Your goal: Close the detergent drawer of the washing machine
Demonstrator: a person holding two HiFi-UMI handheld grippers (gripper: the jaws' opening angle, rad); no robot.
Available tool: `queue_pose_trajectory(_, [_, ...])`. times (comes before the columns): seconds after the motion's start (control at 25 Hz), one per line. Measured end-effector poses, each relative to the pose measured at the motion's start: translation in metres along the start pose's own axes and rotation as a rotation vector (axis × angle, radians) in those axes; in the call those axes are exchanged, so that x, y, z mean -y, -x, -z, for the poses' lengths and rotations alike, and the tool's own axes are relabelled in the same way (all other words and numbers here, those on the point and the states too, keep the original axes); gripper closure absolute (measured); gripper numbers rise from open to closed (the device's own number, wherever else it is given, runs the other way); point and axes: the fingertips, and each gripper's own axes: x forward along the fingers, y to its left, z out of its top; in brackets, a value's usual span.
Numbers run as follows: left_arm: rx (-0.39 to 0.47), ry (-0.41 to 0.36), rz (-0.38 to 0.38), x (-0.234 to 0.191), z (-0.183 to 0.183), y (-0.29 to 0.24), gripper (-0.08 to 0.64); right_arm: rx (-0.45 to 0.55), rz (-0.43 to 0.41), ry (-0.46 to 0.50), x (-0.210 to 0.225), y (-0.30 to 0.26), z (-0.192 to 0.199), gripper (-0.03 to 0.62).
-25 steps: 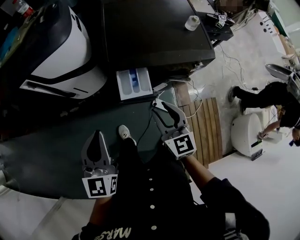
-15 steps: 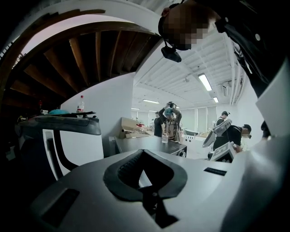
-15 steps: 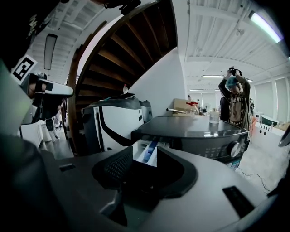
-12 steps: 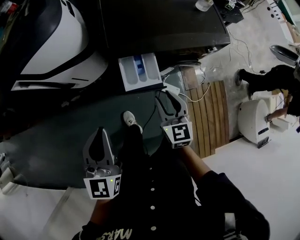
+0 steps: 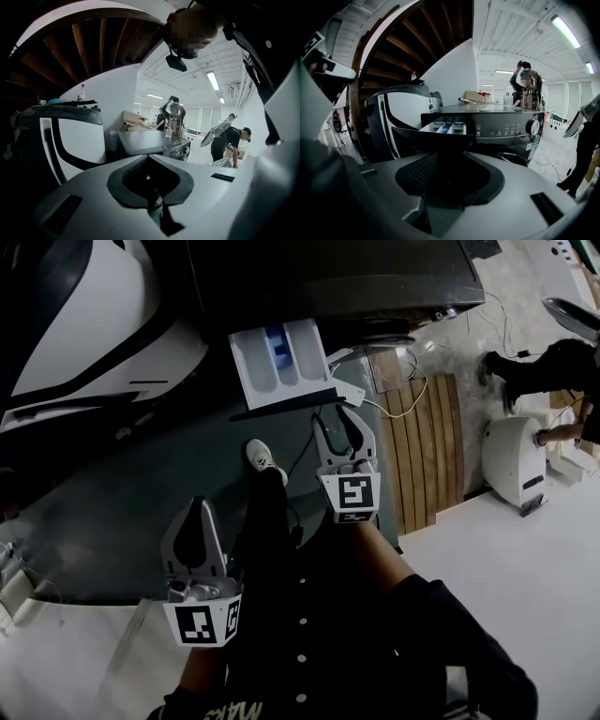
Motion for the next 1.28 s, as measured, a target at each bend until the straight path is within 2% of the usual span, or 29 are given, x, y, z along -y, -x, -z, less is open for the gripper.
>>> queue_pose_trajectory(0.12, [-0.026,0.010,-0.002,-0.003,0.010,0.001,0.558,-0.006,0.039,-0.002,0.000,-0.003,0.004,0.410])
queue_pose_trajectory(0.28, [-0.040,0.018,-0.001,-0.009,0.020,-0.002,0.558,0.053,0.102,-0.008,0.002,-0.007,0.001,0.405])
queue_pose_trajectory(0.44, [-0.053,0.026,-0.009,-0.015,0.025,-0.003,0.558,0.061,0.140,-0.039,0.003,-0.009,0.000,0.406])
queue_pose_trajectory(0.72, [-0.055,0.040,-0.011,-0.015,0.029,-0.003,0.558,0.041,0.129,-0.013,0.007,-0.020,-0.006,0.407])
queue_pose_trajectory(0.96, [-0.053,0.040,-0.016,-0.016,0.027,-0.003,0.558,0.027,0.156,-0.001,0.010,-0.025,-0.011,0.408])
queue_pose_trajectory(1.28, [-0.052,0.049,-0.026,-0.019,0.026,-0.003,0.558,0.043,0.126,0.020,0.011,-0.046,-0.022,0.407])
